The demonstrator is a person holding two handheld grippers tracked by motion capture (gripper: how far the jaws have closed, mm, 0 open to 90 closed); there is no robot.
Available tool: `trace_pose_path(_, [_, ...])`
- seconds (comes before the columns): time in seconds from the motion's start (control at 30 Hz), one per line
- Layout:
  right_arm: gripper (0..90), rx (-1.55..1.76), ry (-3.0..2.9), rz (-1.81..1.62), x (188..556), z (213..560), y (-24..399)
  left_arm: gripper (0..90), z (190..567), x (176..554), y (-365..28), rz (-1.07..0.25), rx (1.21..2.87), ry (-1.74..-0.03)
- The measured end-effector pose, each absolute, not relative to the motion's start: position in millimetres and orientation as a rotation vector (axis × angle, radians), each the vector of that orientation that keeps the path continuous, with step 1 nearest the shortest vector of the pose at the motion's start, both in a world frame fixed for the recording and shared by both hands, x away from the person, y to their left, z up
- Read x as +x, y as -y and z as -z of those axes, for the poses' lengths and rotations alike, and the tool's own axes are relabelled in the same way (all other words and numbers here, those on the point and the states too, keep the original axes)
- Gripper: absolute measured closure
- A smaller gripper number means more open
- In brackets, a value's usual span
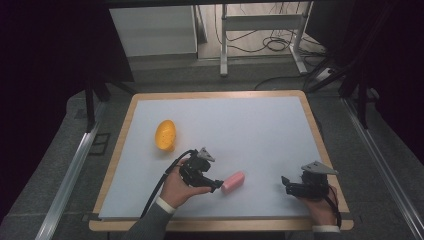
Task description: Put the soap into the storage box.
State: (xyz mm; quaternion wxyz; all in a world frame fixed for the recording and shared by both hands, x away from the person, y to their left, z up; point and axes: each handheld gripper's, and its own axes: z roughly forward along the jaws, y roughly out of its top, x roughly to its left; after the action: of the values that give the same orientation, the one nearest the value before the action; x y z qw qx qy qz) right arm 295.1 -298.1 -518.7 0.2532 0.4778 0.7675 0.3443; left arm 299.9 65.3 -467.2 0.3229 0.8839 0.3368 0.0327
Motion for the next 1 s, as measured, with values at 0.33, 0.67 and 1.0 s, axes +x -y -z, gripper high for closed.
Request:
trace_pose_path(0.33, [8.2,1.301,-2.084,-0.939,294.4,518.7,298.9,27.5,467.5,304.2,-47.1,-0.058,2.349,-0.852])
trace_pose_path(0.67, [8.2,1.298,-2.083,-0.925,294.5,519.3,298.8,28.2,471.4,310.6,-25.8,-0.043,2.388,-0.836])
trace_pose_path(1.0, [8.2,1.299,-2.081,-0.916,294.6,519.7,299.3,31.3,479.5,314.1,-7.0,-0.044,2.457,-0.807])
